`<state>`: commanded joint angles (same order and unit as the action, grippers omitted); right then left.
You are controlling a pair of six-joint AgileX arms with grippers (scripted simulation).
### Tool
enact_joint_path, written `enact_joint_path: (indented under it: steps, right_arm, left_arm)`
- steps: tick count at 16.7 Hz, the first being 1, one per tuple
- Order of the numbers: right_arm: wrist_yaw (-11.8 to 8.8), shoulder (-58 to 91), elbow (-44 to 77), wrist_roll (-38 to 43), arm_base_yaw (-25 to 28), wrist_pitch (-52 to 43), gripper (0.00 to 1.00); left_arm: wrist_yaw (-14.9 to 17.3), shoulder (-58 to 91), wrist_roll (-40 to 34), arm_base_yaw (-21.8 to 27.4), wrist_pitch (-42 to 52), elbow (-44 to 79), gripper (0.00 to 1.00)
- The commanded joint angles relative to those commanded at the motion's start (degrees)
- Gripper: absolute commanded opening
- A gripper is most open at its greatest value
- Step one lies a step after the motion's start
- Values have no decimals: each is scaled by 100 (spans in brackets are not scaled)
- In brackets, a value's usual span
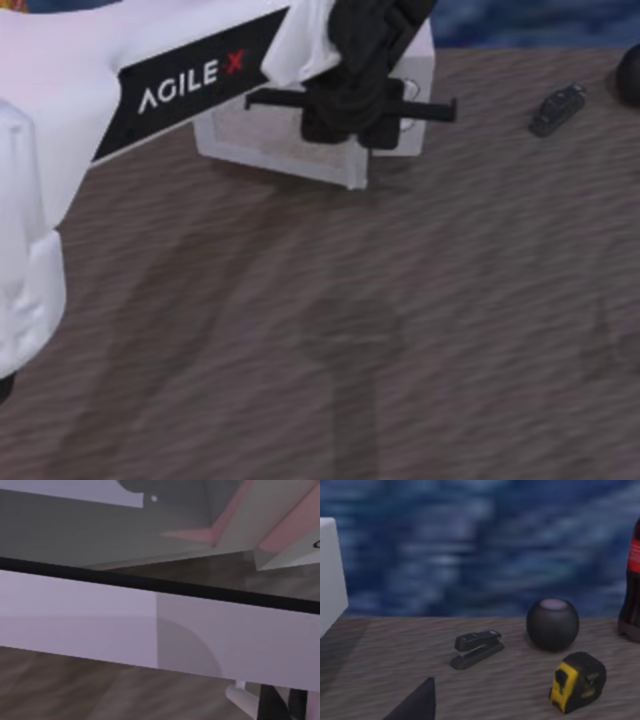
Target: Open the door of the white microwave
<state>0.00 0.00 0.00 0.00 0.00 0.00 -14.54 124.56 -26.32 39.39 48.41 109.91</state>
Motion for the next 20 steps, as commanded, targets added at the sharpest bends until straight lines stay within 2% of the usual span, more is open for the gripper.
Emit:
enact_joint_path:
  steps: [20]
  right_arm:
    - [0, 0, 0, 0, 0, 0, 100]
  left_arm:
    - [48, -106, 98, -14, -94, -169, 0]
